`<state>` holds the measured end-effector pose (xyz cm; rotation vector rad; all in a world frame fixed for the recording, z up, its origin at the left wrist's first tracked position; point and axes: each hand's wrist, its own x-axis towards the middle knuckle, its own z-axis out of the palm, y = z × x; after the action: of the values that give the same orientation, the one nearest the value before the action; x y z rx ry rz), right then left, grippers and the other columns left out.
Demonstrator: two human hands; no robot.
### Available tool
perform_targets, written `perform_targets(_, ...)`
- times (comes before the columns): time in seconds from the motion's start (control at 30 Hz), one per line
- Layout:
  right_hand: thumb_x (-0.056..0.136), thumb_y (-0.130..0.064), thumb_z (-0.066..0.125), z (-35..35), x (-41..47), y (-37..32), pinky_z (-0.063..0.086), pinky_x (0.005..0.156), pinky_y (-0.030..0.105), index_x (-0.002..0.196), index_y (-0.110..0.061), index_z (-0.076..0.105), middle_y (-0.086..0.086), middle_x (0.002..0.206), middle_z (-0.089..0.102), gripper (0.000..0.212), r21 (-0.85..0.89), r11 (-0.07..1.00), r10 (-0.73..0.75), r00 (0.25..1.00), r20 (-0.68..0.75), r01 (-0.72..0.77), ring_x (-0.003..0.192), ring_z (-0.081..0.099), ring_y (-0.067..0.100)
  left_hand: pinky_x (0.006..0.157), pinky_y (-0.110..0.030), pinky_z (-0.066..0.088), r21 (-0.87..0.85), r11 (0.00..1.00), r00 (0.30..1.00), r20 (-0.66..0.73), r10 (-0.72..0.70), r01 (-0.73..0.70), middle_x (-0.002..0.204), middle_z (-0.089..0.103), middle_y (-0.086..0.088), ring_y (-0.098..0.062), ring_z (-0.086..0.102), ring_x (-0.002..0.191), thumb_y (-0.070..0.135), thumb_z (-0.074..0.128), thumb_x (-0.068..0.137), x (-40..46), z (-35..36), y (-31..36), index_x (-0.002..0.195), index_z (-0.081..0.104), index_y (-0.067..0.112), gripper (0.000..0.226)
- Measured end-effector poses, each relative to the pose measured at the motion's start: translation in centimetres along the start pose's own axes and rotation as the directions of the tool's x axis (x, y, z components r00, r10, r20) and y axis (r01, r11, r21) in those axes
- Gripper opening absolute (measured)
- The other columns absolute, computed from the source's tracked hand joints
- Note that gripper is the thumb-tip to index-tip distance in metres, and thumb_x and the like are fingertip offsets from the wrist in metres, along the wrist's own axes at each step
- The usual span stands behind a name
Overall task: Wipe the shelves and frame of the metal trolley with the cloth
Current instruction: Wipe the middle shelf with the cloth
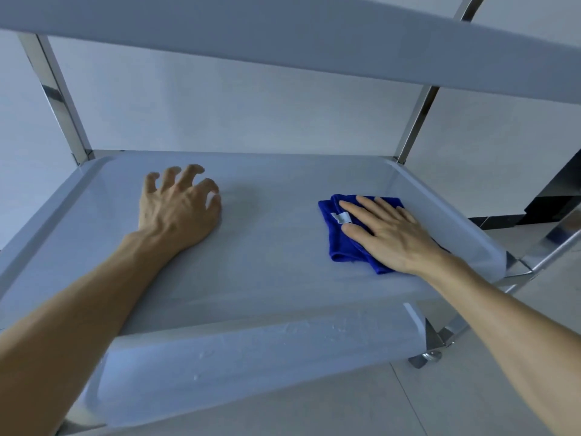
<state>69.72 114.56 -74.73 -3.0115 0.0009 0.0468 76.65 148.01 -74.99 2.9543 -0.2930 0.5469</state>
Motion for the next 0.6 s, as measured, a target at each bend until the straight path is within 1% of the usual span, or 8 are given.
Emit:
perform_targets(0.07, 0.094, -0.071, 0.014, 0.0, 0.0, -0.1, -0.001, 0.124, 0.039, 0.152, -0.058, 0.006, -0.022, 0.166, 0.001, 0.06, 0.005, 1.0, 0.001, 1.0, -0.01, -0.001, 0.154, -0.002, 0.007, 0.112, -0.048, 0.025, 0.007, 1.0, 0.999, 0.048, -0.012, 0.012, 0.151, 0.042, 0.002, -0.029, 0.042, 0.135, 0.043, 0.042, 0.1, -0.3, -0.8, 0.4, 0.126, 0.061, 0.033, 0.034)
perform_targets(0.13, 0.095, -0.07, 0.015, 0.0, 0.1, -0.2, 0.0, 0.124, 0.04, 0.152, -0.056, 0.007, -0.021, 0.166, 0.002, 0.059, 0.005, 1.0, -0.002, 1.0, -0.011, 0.002, 0.154, -0.001, 0.008, 0.11, -0.047, 0.028, -0.105, 0.994, 0.993, 0.115, 0.004, 0.008, 0.152, 0.04, 0.002, -0.03, 0.042, 0.135, 0.049, 0.044, 0.098, -0.7, -1.4, 1.8, 0.133, 0.056, 0.035, 0.039)
perform_targets(0.2, 0.095, -0.07, 0.015, 0.1, 0.2, -0.1, 0.0, 0.124, 0.04, 0.153, -0.055, 0.007, -0.02, 0.167, 0.002, 0.06, 0.002, 1.0, -0.011, 1.0, -0.009, 0.011, 0.154, -0.001, 0.009, 0.115, -0.046, 0.023, -0.164, 0.986, 0.979, 0.193, 0.066, -0.034, 0.158, 0.032, 0.005, -0.027, 0.033, 0.142, 0.055, 0.04, 0.098, -1.4, -1.3, 3.8, 0.142, 0.045, 0.039, 0.048)
perform_targets(0.27, 0.096, -0.069, 0.016, 0.1, 0.3, -0.1, -0.001, 0.124, 0.041, 0.153, -0.055, 0.008, -0.019, 0.167, 0.002, 0.06, 0.005, 1.0, -0.007, 1.0, -0.001, 0.007, 0.154, -0.001, 0.009, 0.12, -0.049, 0.013, -0.155, 0.985, 0.959, 0.261, 0.11, -0.07, 0.163, 0.022, 0.008, -0.025, 0.02, 0.149, 0.056, 0.031, 0.099, -2.6, -0.4, 5.8, 0.149, 0.031, 0.04, 0.053)
perform_targets(0.37, 0.096, -0.069, 0.014, 0.0, -0.1, -0.9, -0.003, 0.125, 0.043, 0.154, -0.053, 0.005, -0.018, 0.167, -0.002, 0.061, 0.007, 0.999, 0.033, 0.999, 0.029, -0.033, 0.155, -0.005, 0.012, 0.119, -0.055, 0.008, -0.134, 0.989, 0.957, 0.272, 0.099, -0.064, 0.164, 0.018, 0.008, -0.026, 0.012, 0.151, 0.05, 0.019, 0.102, -3.9, 0.9, 6.6, 0.152, 0.023, 0.037, 0.053)
perform_targets(0.43, 0.094, -0.071, 0.013, 0.2, -1.0, -2.7, -0.004, 0.125, 0.045, 0.154, -0.053, 0.003, -0.018, 0.167, -0.003, 0.063, 0.013, 0.999, 0.033, 0.999, 0.037, -0.033, 0.155, -0.005, 0.014, 0.119, -0.055, 0.007, -0.131, 0.99, 0.955, 0.281, 0.09, -0.055, 0.164, 0.016, 0.009, -0.025, 0.01, 0.151, 0.049, 0.015, 0.102, -3.9, 1.1, 6.6, 0.153, 0.021, 0.038, 0.053)
perform_targets(0.5, 0.09, -0.074, 0.012, 0.9, -2.6, -5.2, -0.003, 0.125, 0.046, 0.154, -0.052, 0.004, -0.017, 0.168, -0.001, 0.069, 0.021, 0.999, -0.038, 0.999, 0.013, 0.038, 0.155, -0.003, 0.016, 0.12, -0.054, 0.007, -0.134, 0.99, 0.955, 0.284, 0.086, -0.049, 0.164, 0.016, 0.01, -0.024, 0.01, 0.151, 0.049, 0.012, 0.101, -3.7, 1.1, 6.5, 0.153, 0.019, 0.039, 0.053)
perform_targets(0.6, 0.082, -0.077, 0.006, 1.8, -4.9, -7.9, -0.002, 0.125, 0.046, 0.155, -0.05, 0.006, -0.016, 0.168, 0.001, 0.078, 0.042, 0.981, -0.191, 0.981, -0.022, 0.191, 0.155, -0.003, 0.016, 0.121, -0.051, 0.007, -0.13, 0.99, 0.954, 0.289, 0.082, -0.046, 0.164, 0.016, 0.013, -0.022, 0.01, 0.152, 0.051, 0.008, 0.099, -3.8, 1.0, 6.2, 0.154, 0.018, 0.04, 0.056)
